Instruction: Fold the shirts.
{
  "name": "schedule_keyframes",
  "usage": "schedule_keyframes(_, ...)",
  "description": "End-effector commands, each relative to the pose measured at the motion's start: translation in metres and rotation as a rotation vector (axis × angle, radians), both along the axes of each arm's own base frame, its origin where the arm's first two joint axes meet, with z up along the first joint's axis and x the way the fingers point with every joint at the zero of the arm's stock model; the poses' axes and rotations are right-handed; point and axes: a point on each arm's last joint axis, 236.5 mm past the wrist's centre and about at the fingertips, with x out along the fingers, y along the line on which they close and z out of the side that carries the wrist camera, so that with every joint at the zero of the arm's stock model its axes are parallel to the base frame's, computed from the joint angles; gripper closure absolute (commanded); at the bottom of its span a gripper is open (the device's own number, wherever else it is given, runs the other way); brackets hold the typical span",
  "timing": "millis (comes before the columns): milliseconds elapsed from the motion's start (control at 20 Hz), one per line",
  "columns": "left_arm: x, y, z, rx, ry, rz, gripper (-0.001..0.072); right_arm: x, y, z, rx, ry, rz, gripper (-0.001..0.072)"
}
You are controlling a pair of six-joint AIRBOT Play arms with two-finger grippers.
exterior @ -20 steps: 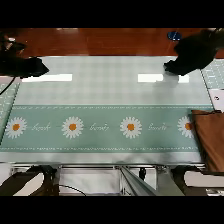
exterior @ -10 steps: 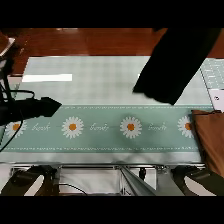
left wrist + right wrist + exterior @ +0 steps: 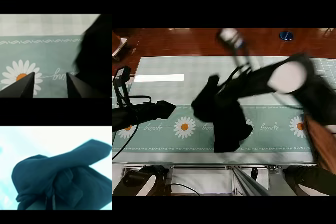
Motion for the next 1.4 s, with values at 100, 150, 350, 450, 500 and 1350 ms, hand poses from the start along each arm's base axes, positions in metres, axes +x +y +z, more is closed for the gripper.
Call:
schedule_keyframes(100,0.001,-0.001,0.000,-0.007,-0.006,0.004,0.0207,-0.046,0.063,-0.107,0.016,0.268,-0.009,0.0310)
schedule_keyframes(150,0.001,-0.001,0.000,-0.006,-0.004,0.003,0.0207,-0.035,0.058,-0.103,0.014,0.238,-0.020,0.0300)
schedule_keyframes(350,-0.002,0.029,-0.012,0.113,0.022,0.022,0.0207,0.055,-0.069,-0.046,-0.058,0.110,-0.259,0.0301)
schedule_keyframes(450,-0.008,0.056,-0.023,0.110,0.106,0.116,0.0207,0.085,-0.193,-0.024,-0.168,0.062,-0.517,0.0301)
schedule_keyframes(500,-0.017,0.063,-0.037,0.079,0.190,0.153,0.0206,0.085,-0.249,-0.021,-0.205,0.064,-0.648,0.0301)
schedule_keyframes(1350,-0.006,-0.070,-0.158,-0.448,0.505,-0.210,0.0212,-0.105,-0.225,-0.188,0.076,0.734,-0.673,0.0307)
